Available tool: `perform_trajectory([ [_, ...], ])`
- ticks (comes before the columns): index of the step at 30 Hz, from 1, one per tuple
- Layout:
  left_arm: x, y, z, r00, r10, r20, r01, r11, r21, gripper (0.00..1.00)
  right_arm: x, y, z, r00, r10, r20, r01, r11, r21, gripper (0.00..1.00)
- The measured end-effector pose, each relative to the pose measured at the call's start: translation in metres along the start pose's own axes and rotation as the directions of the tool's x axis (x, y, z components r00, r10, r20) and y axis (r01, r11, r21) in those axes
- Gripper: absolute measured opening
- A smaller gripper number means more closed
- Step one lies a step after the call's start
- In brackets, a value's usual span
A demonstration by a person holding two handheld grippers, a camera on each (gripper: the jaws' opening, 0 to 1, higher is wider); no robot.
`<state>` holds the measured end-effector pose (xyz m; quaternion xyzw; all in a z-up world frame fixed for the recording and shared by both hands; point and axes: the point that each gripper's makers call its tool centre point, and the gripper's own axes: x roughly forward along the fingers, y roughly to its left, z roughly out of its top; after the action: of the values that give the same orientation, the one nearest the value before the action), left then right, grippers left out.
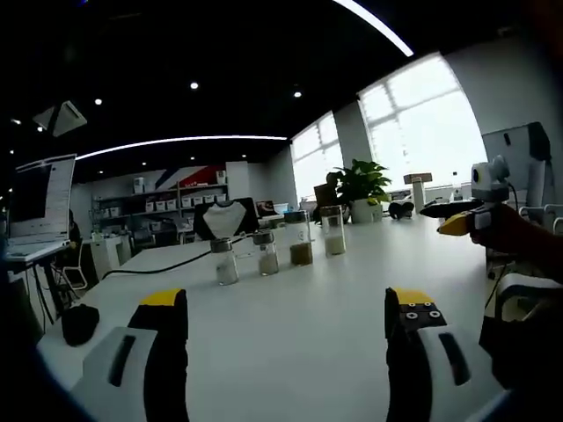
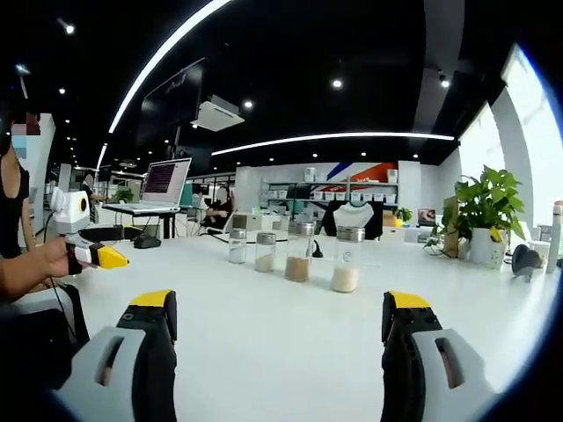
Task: Rotate the seasoning bottle until the label or dispensing opening points toward the visible target arrow and the bottle remains upright within the marked orientation range
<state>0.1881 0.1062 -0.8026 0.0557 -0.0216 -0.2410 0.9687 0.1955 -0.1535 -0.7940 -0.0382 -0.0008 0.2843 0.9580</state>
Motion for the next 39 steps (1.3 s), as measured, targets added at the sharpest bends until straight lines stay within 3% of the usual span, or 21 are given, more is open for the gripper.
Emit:
perform_trajectory([
  [12,0.0,-0.003,-0.004,1.0,-0.012,-0.007,0.012,1.0,-0.028,1.0,-0.002,-0.003,-0.003,1.0,-0.006,-0.013,0.006,1.0,0.002,0.99],
  [17,0.0,-0.005,-0.006,1.0,-0.021,-0.012,0.02,0.999,-0.042,1.0,-0.004,-0.004,0.004,1.0,-0.008,0.016,0.008,1.0,0.019,0.99],
  [23,0.001,-0.006,-0.007,1.0,-0.021,-0.012,0.02,0.999,-0.042,1.0,-0.003,-0.001,-0.001,1.0,0.005,-0.007,-0.005,1.0,0.002,0.99],
  [39,0.006,0.007,0.001,1.0,0.01,-0.002,-0.01,1.0,-0.027,0.99,0.0,0.009,-0.002,0.999,0.033,-0.009,-0.033,0.999,0.013,0.99],
])
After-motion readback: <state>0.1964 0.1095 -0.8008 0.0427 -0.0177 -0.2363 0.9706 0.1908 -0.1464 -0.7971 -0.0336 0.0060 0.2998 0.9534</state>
